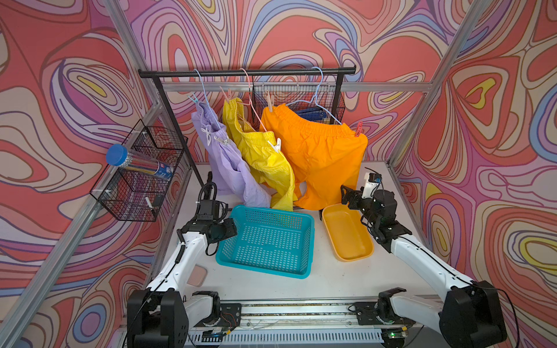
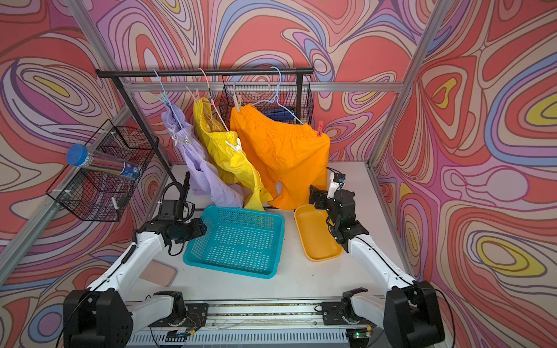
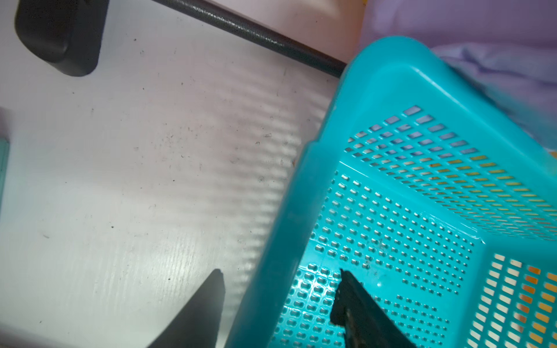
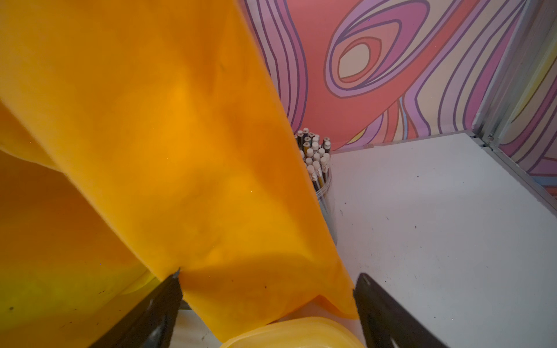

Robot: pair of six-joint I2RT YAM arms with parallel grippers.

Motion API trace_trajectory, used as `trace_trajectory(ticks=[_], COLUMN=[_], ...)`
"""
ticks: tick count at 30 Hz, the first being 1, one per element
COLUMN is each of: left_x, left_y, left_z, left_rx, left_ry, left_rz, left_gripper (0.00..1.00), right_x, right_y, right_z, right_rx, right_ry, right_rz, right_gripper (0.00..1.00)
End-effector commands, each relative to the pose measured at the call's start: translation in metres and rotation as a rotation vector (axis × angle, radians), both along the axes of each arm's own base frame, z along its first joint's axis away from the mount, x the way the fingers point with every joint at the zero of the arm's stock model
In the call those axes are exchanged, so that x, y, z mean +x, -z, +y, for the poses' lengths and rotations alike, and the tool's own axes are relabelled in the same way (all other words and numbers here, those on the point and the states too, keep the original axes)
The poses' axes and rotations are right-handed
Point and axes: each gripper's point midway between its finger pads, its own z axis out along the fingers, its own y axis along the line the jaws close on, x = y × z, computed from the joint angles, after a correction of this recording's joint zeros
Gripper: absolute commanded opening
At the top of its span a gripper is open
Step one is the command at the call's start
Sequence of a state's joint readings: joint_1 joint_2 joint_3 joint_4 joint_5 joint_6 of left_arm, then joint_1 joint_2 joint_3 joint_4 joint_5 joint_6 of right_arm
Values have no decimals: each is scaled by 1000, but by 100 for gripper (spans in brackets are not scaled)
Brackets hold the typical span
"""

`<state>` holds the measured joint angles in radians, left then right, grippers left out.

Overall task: Remove the clothespins securing shorts to the hanger
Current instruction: Move the basket to the center of the board.

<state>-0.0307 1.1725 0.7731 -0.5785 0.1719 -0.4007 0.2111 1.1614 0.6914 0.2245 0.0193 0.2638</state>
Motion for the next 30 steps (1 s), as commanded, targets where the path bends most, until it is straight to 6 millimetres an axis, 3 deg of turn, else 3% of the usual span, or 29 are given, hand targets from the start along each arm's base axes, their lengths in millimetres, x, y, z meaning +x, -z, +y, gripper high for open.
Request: trace_trajectory(ticks=[1, 8, 16, 22, 30], left_x=[-2, -10, -32, -53, -62], left_y=[7, 17, 11, 3, 15], left_z=[-6, -20, -44, -49, -60], left_rx=[-47, -71, -48, 3, -2], left_ry=[-2, 47, 155, 192, 207], left_rz=[17, 67, 70, 59, 113], left_gripper=[45, 0, 0, 0, 2], right_x=[1, 2, 1, 1, 1], right_y=[-7, -5, -6, -5, -6], right_z=[6, 8, 7, 8, 8], right_rx=[10, 12, 14, 14, 10], right_ry=[-26, -34, -31, -33, -36], right_rz=[-22, -21, -26, -26, -25], right_gripper=[92, 92, 92, 92, 93])
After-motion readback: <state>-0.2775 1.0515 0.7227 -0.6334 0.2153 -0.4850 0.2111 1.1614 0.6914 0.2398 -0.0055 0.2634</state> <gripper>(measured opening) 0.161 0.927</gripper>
